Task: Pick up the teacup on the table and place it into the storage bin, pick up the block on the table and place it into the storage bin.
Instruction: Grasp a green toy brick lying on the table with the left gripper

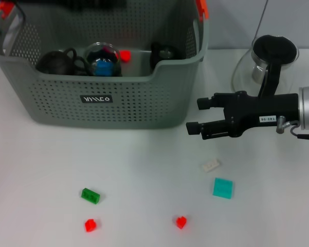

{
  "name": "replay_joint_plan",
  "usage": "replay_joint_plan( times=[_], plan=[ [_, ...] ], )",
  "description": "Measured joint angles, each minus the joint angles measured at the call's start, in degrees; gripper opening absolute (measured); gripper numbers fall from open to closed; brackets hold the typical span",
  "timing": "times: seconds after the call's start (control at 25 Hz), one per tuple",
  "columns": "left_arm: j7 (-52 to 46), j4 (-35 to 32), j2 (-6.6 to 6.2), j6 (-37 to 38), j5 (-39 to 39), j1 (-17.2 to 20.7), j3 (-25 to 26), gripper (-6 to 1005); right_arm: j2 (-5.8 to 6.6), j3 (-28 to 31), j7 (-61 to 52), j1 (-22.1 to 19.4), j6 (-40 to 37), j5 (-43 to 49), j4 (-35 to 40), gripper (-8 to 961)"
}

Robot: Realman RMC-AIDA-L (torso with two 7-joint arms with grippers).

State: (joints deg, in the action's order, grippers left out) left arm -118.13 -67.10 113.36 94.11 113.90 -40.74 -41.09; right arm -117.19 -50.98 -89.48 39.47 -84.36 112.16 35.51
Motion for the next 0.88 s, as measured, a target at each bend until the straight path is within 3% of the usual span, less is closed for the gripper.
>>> replay_joint_plan(
  times=[0.12,0.28,0.4,0.48,0.52,0.6,0.76,0.88],
  plan=[
    [7.33,-6.78,1.89,14.26,-0.06,2.27,-2.45,743,0.01,0.03,0.08,-0.01,0.1,0.0,-0.01,912],
    [13.4,-14.09,4.21,22.26,4.45,7.44,-11.16,834,0.03,0.03,0.16,0.02,0.48,-0.01,0.0,912],
    [15.6,-18.4,6.02,21.79,11.59,11.33,-18.21,903,0.03,0.03,0.15,0.07,0.5,-0.01,-0.12,911],
    [16.34,-19.27,6.75,21.4,14.04,11.94,-19.42,931,0.03,0.06,0.09,0.12,0.5,-0.01,-0.2,911],
    [19.34,-20.99,9.22,18.97,22.14,13.73,-22.72,936,0.03,0.07,0.05,0.13,0.51,-0.01,-0.22,911],
    [21.43,-20.83,10.45,15.58,27.26,14.79,-25.51,946,0.03,0.11,0.04,0.13,0.51,-0.01,-0.27,911],
    [22.48,-17.6,10.85,5.78,34.39,16.31,-33.35,930,0.03,0.2,0.07,0.05,0.52,-0.01,-0.43,911],
    [22.86,-14.82,10.83,1.08,37.07,16.03,-35.77,910,-0.15,0.19,0.03,-0.1,0.51,-0.01,-0.43,912]
  ],
)
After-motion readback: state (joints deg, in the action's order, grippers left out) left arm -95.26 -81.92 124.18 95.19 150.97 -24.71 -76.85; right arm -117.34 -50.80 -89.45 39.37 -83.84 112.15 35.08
